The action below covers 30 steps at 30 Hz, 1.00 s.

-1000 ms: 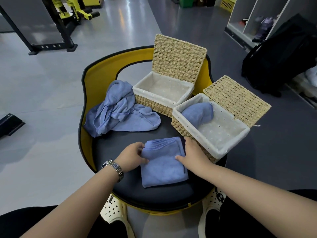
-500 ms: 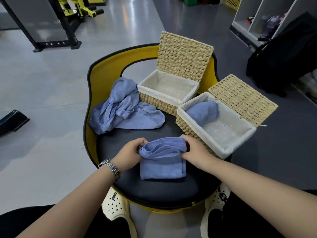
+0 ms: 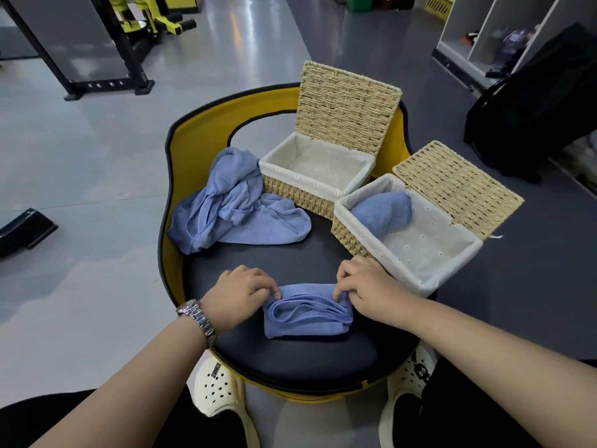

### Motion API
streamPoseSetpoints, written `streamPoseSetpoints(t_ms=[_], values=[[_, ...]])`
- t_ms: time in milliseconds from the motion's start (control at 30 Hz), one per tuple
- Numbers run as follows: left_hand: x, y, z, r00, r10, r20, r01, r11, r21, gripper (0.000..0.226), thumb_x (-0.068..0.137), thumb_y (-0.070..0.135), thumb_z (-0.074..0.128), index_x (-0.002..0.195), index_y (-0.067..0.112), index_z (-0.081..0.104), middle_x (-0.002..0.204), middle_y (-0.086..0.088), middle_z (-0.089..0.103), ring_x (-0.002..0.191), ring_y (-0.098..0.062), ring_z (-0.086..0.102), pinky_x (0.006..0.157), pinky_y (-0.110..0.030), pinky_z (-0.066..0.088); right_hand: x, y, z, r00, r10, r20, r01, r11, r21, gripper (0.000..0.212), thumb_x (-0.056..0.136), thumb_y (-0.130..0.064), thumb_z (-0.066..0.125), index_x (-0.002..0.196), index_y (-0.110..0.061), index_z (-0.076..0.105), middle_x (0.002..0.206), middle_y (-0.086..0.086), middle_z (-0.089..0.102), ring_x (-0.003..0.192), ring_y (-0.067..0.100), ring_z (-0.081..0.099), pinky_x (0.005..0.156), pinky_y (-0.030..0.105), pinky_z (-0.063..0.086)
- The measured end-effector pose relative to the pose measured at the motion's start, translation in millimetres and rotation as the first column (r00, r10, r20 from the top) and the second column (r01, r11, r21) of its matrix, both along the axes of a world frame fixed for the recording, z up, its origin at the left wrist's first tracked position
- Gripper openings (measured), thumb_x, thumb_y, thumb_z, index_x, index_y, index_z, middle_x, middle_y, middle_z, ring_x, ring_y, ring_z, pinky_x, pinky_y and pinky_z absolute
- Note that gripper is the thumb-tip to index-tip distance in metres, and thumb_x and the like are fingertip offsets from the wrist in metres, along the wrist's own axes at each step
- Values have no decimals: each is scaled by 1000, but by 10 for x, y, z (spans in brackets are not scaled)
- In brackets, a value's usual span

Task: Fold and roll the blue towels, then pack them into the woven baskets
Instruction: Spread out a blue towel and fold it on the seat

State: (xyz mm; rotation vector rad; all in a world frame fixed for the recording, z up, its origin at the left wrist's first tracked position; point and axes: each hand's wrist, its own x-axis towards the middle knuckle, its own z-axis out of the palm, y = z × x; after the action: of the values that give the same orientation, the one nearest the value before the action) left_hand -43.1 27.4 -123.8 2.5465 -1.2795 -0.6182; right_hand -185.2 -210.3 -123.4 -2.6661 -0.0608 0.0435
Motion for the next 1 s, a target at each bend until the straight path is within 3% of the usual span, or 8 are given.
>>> streamPoseSetpoints(t_ms=[133, 267, 367, 467, 567, 667, 800, 1000], values=[[-81, 8, -2, 997, -2, 77, -3, 998, 68, 35, 81, 70, 45, 97, 40, 53, 86, 20, 54, 94, -11, 45, 80, -33, 30, 7, 55, 78, 998, -32, -60, 31, 999, -22, 4, 82, -35, 61, 78, -34, 61, 91, -17, 50, 91, 8, 43, 89, 23, 31], [-98, 62, -77, 997, 63, 54, -68, 994, 87, 69, 64, 80, 51, 114, 35, 40, 110, 16, 59, 101, -14, 53, 82, -34, 36, -26, 40, 131, 969, -107, -225, 102, 994, -34, 48, 73, -51, 71, 109, -30, 50, 106, -14, 53, 102, 10, 46, 92, 29, 36], [-108, 84, -86, 997, 28, 77, -41, 985, 166, 80, 58, 86, 44, 119, 34, 49, 113, 13, 61, 106, -16, 53, 86, -35, 40, -43, 27, 96, 916, -129, -380, 124, 992, -39, 76, 68, -57, 73, 131, -26, 45, 119, -10, 58, 114, 12, 45, 96, 29, 38], [-175, 50, -66, 998, 24, 59, -31, 993, 114, 63, 63, 75, 62, 106, 30, 52, 98, 9, 63, 92, -15, 57, 74, -30, 39, -34, 70, 36, 913, -105, -395, 109, 994, -10, 49, 66, -51, 76, 106, -27, 59, 102, -9, 60, 99, 12, 51, 83, 26, 43], [-158, 32, -43, 994, 88, 65, -86, 996, -31, 57, 60, 63, 73, 98, 30, 44, 89, 9, 62, 83, -14, 58, 68, -28, 35, -5, 43, 82, 958, -94, -271, 101, 995, 10, 32, 66, -42, 75, 89, -28, 57, 89, -9, 58, 89, 12, 51, 76, 27, 43], [-165, 49, -69, 986, 39, 161, -29, 997, -66, 64, 56, 69, 70, 99, 32, 38, 89, 13, 57, 84, -13, 52, 67, -29, 29, -32, 36, 98, 986, -99, -134, 90, 994, -68, 28, 70, -33, 66, 92, -24, 52, 87, -4, 56, 85, 16, 49, 73, 30, 42], [-317, 83, -142, 983, -24, 183, 30, 999, -30, 72, 59, 83, 52, 108, 31, 43, 97, 16, 56, 91, -12, 49, 74, -30, 31, -86, 92, 51, 989, -64, -135, 36, 979, -203, 28, 73, -27, 59, 95, -21, 42, 84, 0, 50, 78, 18, 41, 66, 29, 30], [-357, 80, -148, 972, 39, 233, -18, 996, -91, 50, 67, 60, 61, 106, 31, 50, 91, 14, 62, 90, -15, 56, 73, -29, 34, -67, 122, 71, 981, -68, -181, 25, 972, -232, 33, 79, -31, 59, 108, -19, 48, 97, 4, 56, 92, 22, 50, 79, 28, 34]])
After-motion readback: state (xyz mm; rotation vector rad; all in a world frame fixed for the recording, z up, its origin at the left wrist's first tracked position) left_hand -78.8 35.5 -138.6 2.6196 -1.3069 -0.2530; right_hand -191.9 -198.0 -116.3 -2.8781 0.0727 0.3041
